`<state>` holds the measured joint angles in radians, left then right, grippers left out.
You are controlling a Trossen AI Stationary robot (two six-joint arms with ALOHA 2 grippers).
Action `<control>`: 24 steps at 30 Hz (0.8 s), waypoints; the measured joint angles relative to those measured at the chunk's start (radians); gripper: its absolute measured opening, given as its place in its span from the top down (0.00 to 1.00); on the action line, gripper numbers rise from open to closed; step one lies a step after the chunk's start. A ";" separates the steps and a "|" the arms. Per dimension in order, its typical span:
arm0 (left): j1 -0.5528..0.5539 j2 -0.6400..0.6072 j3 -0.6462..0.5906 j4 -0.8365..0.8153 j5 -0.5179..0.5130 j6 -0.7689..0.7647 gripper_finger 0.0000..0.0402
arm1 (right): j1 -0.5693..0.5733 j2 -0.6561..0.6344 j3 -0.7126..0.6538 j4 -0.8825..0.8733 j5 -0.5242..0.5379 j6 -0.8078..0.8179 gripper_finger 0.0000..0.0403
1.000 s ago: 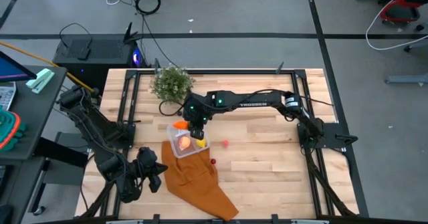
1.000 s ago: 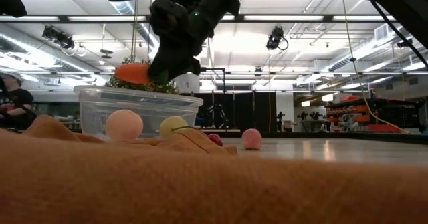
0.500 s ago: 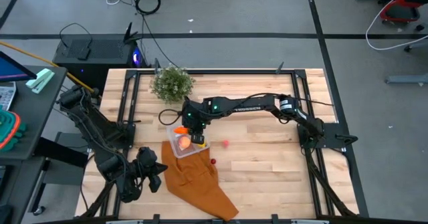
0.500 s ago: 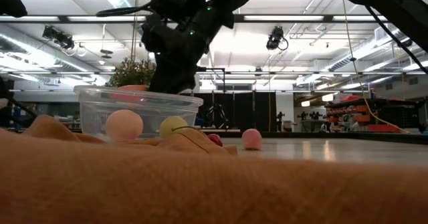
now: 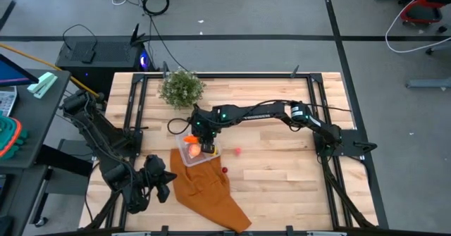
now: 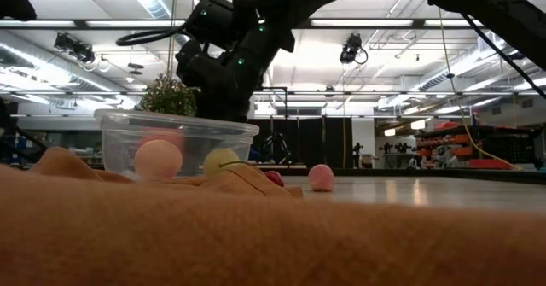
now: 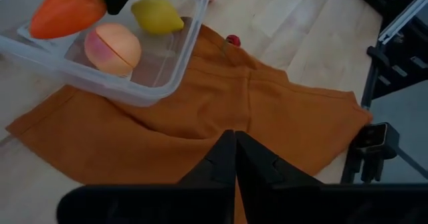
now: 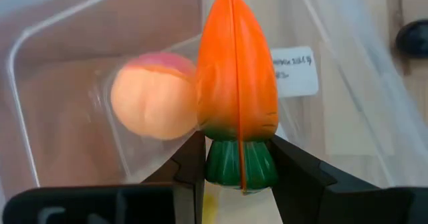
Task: Pick and placing Produce into tupperware
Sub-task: Put the orange carrot into the bin
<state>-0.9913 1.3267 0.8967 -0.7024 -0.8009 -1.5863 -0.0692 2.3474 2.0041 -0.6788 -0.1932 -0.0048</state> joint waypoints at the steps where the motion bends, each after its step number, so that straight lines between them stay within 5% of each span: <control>1: 0.000 0.000 0.000 -0.002 0.000 0.001 0.96 | 0.000 0.000 0.000 0.003 0.002 0.000 0.76; 24: 0.000 0.000 0.000 -0.005 -0.011 0.001 0.96 | 0.000 0.000 0.000 -0.006 0.008 0.000 0.76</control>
<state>-0.9913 1.3270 0.8967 -0.7076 -0.8116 -1.5852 -0.0696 2.3474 2.0041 -0.6846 -0.1848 -0.0051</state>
